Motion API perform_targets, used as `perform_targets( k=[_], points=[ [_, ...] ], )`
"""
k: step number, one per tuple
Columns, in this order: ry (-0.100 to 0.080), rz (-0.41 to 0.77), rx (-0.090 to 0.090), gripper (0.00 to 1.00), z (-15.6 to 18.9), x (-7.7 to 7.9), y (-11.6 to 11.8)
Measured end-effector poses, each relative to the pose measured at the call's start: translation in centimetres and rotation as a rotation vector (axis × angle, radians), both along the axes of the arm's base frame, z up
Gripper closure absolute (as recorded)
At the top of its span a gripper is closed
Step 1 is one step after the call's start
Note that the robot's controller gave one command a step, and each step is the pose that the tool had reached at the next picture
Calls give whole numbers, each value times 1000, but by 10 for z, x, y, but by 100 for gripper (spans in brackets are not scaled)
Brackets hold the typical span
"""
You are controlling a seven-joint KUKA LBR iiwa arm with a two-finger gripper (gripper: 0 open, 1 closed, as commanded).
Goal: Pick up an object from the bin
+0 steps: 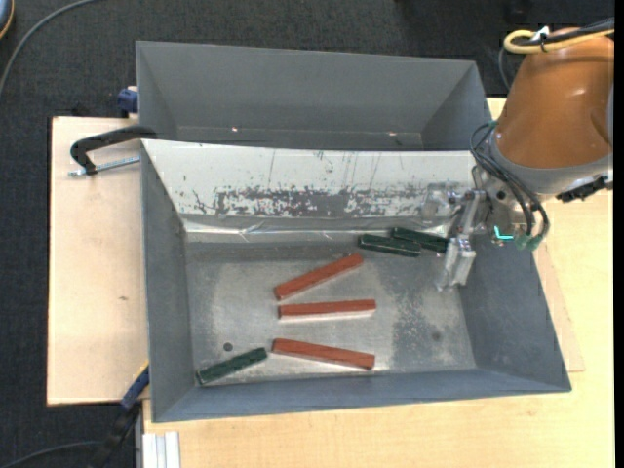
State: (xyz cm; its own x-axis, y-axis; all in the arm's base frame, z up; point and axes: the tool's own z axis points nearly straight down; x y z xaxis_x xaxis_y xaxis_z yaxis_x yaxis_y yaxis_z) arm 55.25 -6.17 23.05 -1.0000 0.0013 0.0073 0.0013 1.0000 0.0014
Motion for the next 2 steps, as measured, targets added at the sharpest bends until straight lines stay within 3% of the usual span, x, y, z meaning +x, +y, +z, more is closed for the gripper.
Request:
perform_targets(
  k=[1, 2],
  points=[
    [-2, 280, 3, 0, -139, -5, 49],
    [-11, 296, 1, 0, -160, -14, 81]
  ],
)
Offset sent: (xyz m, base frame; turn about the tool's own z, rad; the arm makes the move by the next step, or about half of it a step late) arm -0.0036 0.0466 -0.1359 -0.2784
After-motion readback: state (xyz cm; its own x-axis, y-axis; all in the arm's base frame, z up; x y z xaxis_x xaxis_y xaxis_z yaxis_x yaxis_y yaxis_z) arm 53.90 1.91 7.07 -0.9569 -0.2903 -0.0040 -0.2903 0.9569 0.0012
